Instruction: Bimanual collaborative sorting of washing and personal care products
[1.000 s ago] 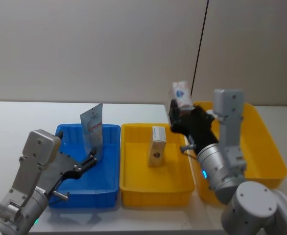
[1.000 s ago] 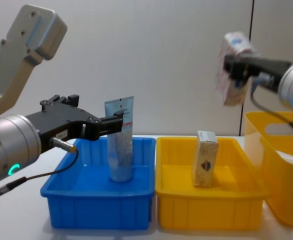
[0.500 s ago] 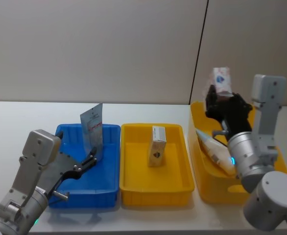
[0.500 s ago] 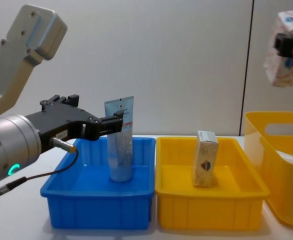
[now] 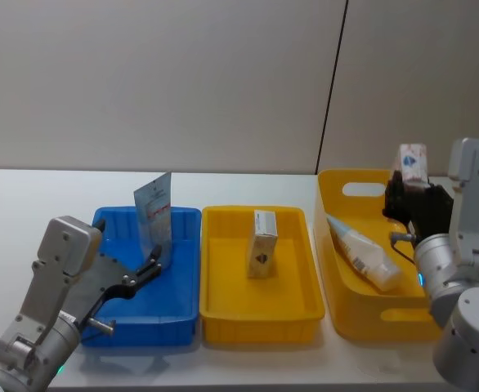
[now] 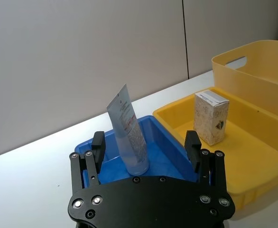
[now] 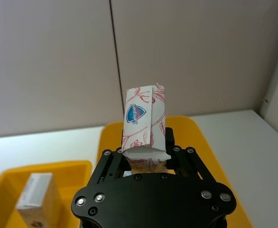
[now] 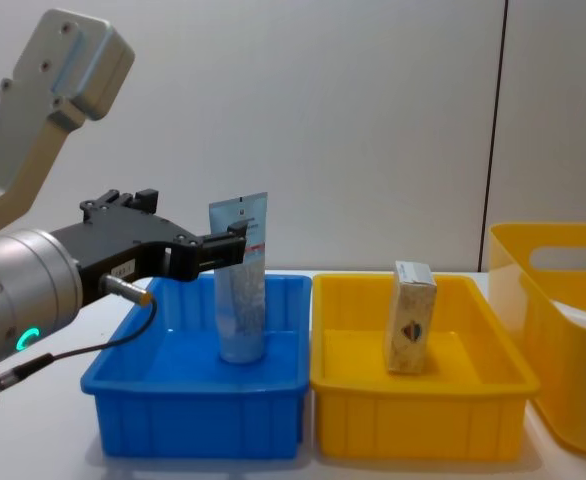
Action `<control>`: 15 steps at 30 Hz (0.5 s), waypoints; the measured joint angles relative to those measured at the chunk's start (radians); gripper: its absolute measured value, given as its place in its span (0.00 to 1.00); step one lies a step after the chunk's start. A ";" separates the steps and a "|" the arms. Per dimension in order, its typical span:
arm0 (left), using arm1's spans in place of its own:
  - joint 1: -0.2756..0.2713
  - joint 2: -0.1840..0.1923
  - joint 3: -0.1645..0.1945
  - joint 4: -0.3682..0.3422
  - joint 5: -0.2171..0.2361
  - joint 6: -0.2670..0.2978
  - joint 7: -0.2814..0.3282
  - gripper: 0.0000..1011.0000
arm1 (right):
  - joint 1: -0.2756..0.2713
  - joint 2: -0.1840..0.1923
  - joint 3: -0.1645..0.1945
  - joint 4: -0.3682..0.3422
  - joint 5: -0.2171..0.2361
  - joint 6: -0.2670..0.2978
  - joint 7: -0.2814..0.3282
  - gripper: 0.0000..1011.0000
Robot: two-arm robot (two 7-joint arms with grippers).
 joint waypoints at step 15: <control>0.000 0.000 0.000 0.000 0.000 0.000 0.000 0.99 | 0.008 0.006 0.033 0.061 -0.028 0.166 -0.043 0.34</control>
